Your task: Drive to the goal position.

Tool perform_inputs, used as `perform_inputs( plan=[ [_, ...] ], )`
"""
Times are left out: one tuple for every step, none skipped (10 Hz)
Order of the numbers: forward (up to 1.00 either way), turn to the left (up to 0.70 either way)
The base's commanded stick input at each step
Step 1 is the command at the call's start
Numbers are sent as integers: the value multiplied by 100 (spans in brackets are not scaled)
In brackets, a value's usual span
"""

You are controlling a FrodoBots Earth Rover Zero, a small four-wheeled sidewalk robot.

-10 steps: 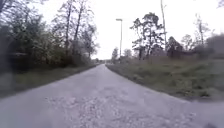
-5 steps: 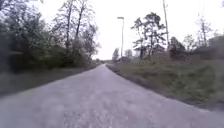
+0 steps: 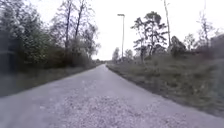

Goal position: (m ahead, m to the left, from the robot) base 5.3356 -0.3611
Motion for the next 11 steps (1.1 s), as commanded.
perform_inputs(
  plan=[
    [100, 0],
    [100, 0],
    [100, 0],
    [100, 0],
    [100, 0],
    [100, 0],
    [100, 0],
    [100, 0],
    [100, 0],
    [100, 0],
    [100, 0]
  ],
)
